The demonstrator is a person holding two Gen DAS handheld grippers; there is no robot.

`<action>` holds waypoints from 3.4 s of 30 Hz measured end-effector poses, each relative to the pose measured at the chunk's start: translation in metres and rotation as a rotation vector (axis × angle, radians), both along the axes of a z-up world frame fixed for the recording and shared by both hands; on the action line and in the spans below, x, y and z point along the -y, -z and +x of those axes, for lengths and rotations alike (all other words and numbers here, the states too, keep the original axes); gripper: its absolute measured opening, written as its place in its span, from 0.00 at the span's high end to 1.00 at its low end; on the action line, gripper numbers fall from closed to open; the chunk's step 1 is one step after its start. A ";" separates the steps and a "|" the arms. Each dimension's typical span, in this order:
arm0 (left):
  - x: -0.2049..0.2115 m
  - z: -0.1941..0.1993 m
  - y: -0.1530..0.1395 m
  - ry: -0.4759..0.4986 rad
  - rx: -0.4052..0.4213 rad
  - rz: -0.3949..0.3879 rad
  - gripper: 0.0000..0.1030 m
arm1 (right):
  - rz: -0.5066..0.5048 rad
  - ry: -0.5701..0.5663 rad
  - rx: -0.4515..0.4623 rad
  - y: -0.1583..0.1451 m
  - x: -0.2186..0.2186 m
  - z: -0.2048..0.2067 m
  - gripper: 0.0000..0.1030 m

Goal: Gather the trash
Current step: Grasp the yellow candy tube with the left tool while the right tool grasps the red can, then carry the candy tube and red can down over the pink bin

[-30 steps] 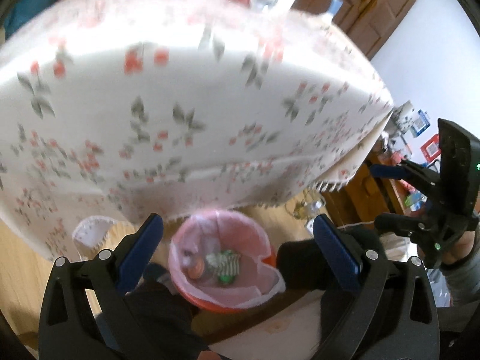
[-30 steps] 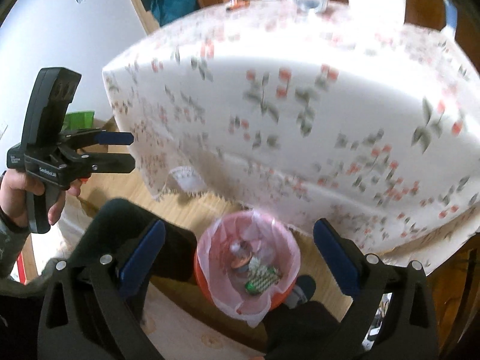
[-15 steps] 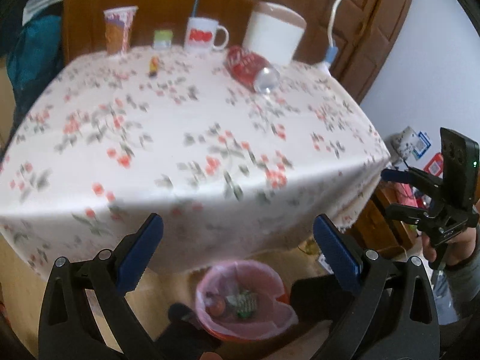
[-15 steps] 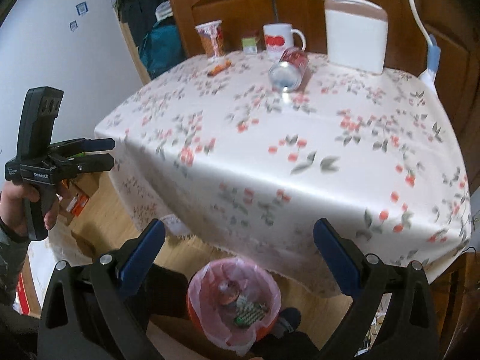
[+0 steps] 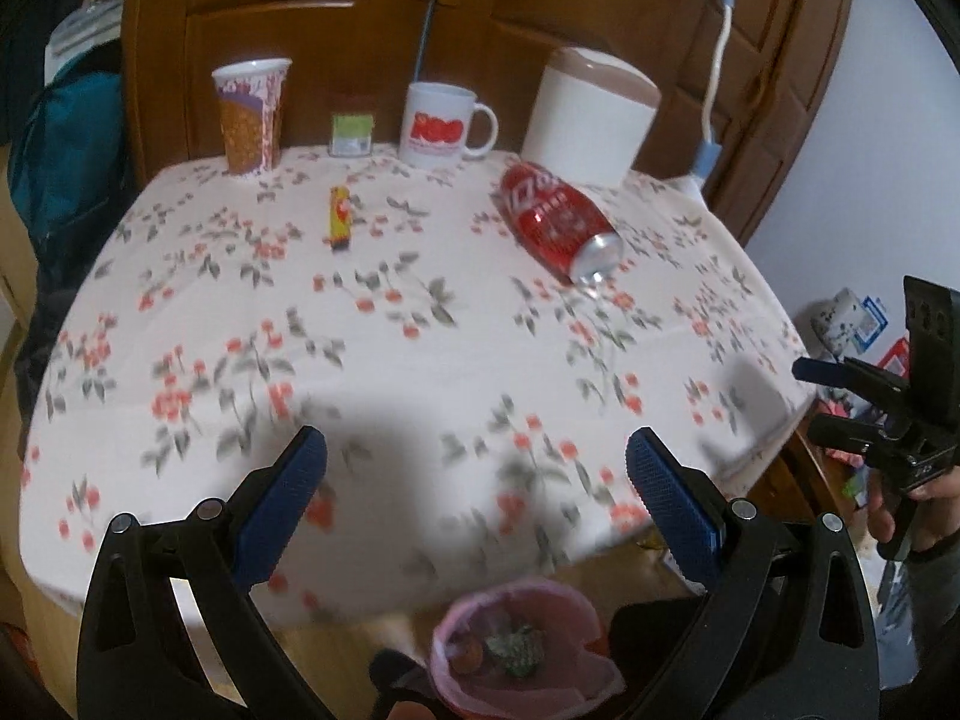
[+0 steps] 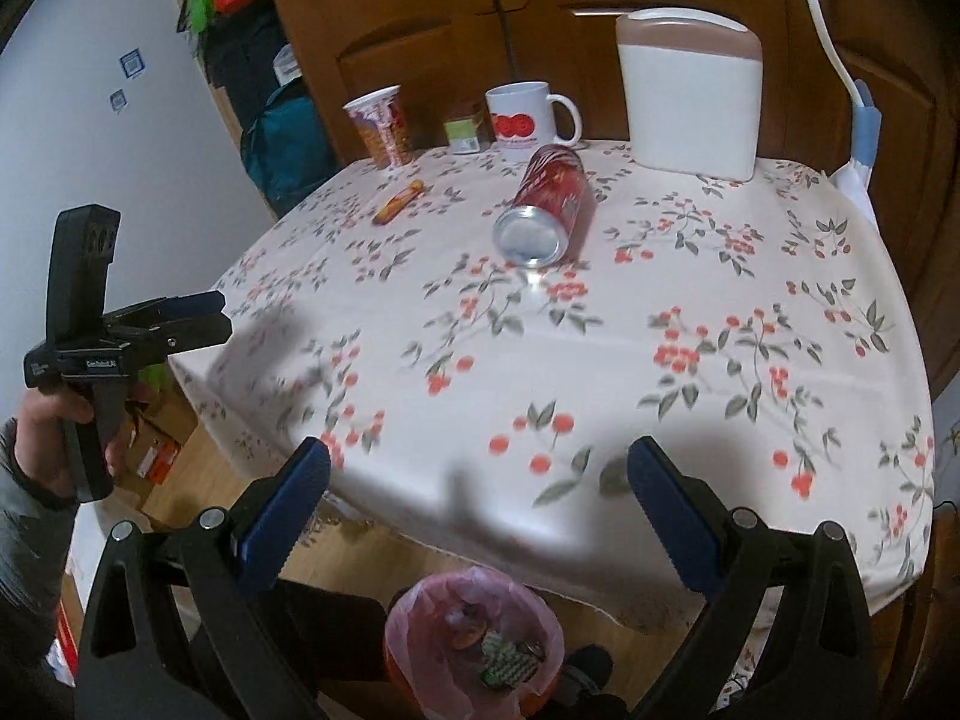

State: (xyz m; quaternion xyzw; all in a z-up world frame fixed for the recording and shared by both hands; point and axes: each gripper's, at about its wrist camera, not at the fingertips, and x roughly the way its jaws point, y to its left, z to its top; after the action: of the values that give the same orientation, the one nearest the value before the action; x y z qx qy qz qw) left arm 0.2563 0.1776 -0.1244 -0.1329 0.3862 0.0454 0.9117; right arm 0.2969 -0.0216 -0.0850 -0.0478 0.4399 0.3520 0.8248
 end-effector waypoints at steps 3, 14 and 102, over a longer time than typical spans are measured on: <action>-0.010 0.016 -0.003 -0.011 0.000 0.005 0.06 | 0.012 0.020 -0.013 -0.003 -0.003 0.018 0.05; -0.063 0.087 0.003 -0.088 -0.036 0.052 0.06 | -0.003 0.048 -0.040 -0.011 -0.032 0.085 0.05; 0.023 -0.035 -0.050 0.027 0.101 -0.070 0.88 | 0.049 -0.062 0.182 -0.095 0.005 -0.022 0.68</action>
State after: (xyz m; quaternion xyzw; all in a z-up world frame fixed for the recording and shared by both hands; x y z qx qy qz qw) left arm 0.2213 0.1545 -0.0746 -0.1615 0.3426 0.0129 0.9254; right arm 0.2754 -0.0266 0.0098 -0.0730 0.3528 0.3821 0.8510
